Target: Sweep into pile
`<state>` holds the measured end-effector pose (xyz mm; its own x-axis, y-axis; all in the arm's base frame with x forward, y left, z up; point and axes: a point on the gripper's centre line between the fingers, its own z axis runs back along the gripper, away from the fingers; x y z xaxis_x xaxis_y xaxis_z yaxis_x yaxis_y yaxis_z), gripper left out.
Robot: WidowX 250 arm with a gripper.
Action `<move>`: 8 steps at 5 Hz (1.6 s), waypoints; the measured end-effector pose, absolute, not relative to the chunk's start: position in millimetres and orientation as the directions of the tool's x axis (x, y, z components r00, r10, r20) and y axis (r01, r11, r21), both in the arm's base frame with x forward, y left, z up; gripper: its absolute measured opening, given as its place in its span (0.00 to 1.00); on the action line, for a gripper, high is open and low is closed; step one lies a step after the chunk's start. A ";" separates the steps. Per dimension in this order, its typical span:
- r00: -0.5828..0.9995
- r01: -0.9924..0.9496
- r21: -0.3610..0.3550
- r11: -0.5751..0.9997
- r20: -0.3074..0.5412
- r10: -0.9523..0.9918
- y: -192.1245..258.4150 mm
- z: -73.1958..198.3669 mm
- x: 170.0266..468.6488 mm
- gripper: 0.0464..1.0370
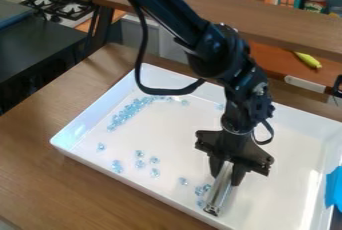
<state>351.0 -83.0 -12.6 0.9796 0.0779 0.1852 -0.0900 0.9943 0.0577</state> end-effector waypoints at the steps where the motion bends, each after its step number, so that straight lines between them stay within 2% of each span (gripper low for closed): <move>1: 0.978 -0.092 0.078 0.993 0.196 0.076 -56.9 -12.6 357.2 0.33; 2: 0.975 -0.103 0.125 0.987 0.209 0.075 -22.4 -12.2 352.6 0.33; 4: 0.984 -0.054 0.223 0.973 0.175 0.015 25.8 -12.0 339.9 0.33; 6: 0.977 -0.030 0.369 0.929 0.206 -0.051 73.5 -9.6 344.6 0.33; 7: 0.971 -0.001 0.454 0.891 0.212 -0.107 87.2 -9.6 350.2 0.33; 8: 0.976 -0.020 0.494 0.870 0.199 -0.090 94.7 -8.1 345.1 0.33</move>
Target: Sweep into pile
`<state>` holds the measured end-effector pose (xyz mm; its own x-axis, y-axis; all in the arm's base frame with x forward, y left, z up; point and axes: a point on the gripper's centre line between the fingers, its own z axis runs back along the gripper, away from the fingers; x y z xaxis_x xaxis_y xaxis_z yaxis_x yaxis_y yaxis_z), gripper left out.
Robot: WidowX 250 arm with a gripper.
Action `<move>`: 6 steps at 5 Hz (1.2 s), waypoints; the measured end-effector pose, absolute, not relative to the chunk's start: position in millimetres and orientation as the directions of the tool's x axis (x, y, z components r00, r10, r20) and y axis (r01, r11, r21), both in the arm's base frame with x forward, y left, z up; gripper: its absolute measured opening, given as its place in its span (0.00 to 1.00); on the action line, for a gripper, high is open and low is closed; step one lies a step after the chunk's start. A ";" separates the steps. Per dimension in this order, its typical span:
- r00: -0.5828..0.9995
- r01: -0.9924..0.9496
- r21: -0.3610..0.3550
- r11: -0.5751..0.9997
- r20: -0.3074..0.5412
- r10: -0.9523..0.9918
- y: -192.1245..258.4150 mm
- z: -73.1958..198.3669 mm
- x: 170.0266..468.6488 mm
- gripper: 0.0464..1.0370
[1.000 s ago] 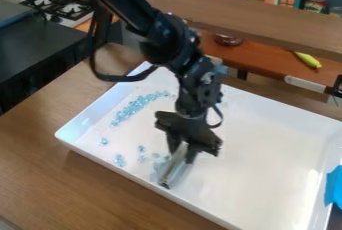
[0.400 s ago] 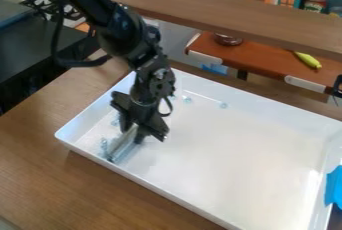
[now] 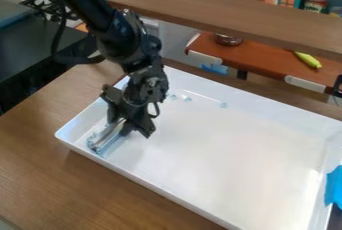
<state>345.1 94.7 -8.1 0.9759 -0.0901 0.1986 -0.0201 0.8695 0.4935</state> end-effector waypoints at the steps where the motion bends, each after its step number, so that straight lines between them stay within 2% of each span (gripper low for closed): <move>1: 0.980 -0.035 0.415 0.909 0.194 -0.051 64.5 6.4 340.5 0.33; 2: 0.977 -0.060 0.327 0.943 0.213 -0.012 21.0 25.7 339.5 0.33; 4: 0.966 -0.014 0.201 0.979 0.254 -0.038 -53.3 39.9 350.4 0.33; 5: 0.962 -0.012 0.182 0.983 0.272 -0.038 -73.9 33.6 366.1 0.33; 6: 0.966 0.007 0.144 0.990 0.253 -0.044 -86.5 20.6 384.3 0.33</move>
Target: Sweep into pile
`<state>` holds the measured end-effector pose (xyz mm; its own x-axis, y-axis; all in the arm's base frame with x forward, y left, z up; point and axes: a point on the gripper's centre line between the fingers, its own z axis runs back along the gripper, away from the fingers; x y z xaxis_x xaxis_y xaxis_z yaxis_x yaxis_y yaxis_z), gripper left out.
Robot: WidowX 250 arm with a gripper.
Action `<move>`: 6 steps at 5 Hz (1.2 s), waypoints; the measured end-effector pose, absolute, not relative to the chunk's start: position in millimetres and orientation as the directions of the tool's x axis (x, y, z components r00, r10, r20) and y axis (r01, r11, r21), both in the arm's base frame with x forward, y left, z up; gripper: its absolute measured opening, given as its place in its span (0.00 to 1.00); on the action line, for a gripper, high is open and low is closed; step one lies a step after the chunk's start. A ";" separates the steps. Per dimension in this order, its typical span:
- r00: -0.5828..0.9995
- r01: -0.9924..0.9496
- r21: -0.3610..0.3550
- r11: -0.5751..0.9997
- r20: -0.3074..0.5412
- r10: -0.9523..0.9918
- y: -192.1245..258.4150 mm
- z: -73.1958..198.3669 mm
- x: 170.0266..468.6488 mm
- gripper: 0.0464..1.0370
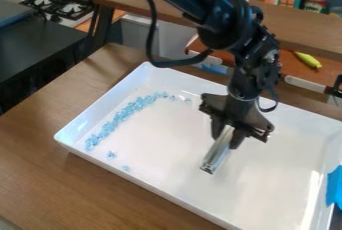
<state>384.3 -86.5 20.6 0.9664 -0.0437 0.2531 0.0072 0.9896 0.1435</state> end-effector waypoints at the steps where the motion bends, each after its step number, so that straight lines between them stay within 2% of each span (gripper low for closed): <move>1: 0.973 0.021 0.112 0.993 0.228 -0.046 -80.3 10.0 406.4 0.33; 2: 0.980 0.013 0.092 0.996 0.199 -0.031 -65.1 3.1 422.5 0.33; 4: 0.981 -0.014 0.096 0.995 0.192 -0.005 -57.9 -7.6 444.9 0.33; 6: 0.981 -0.032 0.086 0.996 0.191 0.015 -44.0 -8.8 450.4 0.33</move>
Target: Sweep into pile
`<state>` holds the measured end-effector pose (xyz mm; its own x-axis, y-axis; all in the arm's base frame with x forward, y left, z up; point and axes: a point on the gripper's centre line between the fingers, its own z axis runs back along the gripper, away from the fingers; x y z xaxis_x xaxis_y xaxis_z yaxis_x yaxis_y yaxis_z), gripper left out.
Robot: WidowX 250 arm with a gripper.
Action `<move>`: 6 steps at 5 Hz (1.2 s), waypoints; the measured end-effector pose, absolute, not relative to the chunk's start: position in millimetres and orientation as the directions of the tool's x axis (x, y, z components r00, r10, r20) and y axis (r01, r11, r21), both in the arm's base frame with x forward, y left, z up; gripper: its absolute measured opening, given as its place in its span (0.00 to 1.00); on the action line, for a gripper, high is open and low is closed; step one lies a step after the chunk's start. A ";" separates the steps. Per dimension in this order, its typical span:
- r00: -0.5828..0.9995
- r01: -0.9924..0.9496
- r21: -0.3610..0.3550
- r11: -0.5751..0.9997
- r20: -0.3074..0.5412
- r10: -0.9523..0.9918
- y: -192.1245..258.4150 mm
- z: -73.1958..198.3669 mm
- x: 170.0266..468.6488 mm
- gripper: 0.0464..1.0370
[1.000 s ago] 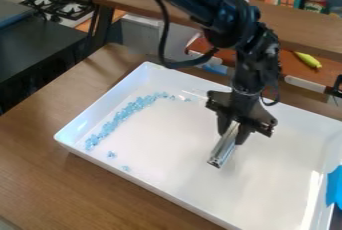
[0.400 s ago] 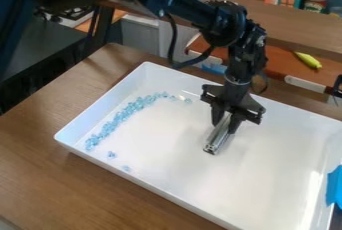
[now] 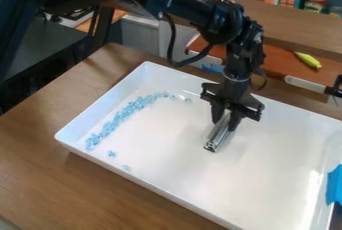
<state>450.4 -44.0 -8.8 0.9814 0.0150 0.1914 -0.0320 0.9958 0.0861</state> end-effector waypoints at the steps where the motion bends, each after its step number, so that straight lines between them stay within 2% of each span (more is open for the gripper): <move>1: 0.983 -0.059 0.064 0.996 0.180 0.047 -28.2 -7.4 452.1 0.33; 4: 0.976 -0.127 0.070 0.989 0.187 0.112 26.4 -7.8 453.9 0.33; 6: 0.956 -0.228 0.110 0.967 0.216 0.200 57.1 -6.2 454.4 0.33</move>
<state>454.4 57.1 -6.2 0.9557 0.2004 0.2157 -0.2277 0.9675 0.1101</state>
